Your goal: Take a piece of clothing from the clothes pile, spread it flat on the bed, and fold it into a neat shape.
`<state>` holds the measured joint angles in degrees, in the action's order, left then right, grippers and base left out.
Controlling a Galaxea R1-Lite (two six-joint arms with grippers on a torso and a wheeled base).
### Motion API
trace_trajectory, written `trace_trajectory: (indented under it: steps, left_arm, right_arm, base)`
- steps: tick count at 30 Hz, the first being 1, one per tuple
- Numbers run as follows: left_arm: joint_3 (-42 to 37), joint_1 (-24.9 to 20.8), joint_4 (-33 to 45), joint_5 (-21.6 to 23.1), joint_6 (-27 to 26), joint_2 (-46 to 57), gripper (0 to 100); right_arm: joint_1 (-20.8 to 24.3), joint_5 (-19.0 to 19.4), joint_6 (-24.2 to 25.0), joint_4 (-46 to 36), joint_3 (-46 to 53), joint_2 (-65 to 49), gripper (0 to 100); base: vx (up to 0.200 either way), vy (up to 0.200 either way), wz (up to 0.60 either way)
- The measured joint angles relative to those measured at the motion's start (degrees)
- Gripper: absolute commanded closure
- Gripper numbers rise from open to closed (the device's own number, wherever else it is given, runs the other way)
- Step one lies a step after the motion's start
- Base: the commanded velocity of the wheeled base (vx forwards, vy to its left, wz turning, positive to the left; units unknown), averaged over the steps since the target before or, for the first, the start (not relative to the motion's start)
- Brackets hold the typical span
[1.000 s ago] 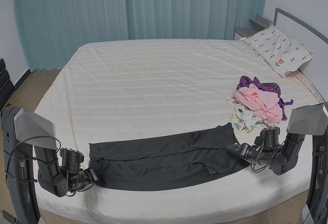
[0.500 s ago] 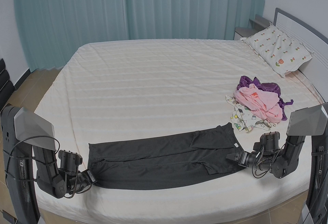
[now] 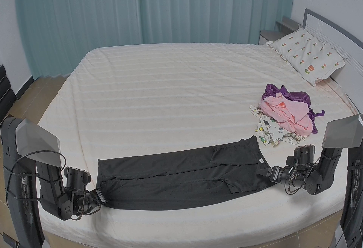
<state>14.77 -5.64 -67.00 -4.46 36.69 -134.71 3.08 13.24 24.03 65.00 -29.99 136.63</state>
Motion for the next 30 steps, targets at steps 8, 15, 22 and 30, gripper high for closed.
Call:
trace_trajectory:
  steps: [8,15,22,30]
  left_arm:
    - [-0.01,0.05,0.02,0.01,0.09,0.00,100]
    - [-0.67,0.00,-0.02,0.00,0.20,0.12,100]
    - [-2.77,0.00,0.07,-0.22,-0.56,0.45,100]
    - [-4.00,0.02,0.18,-0.32,-1.19,0.66,0]
  right_arm:
    - [-0.22,-0.20,-2.30,-0.05,-0.05,1.11,100]
    - [-0.50,-0.41,-2.68,-0.55,0.39,1.44,100]
    - [-1.52,-0.41,-2.68,-1.97,-0.22,1.51,100]
    - [-1.77,-0.44,-2.68,-2.00,-0.33,1.60,100]
  base:
    - [0.000,0.000,0.00]
    - [0.000,0.000,0.00]
    - [0.000,0.000,0.00]
    - [0.000,0.000,0.00]
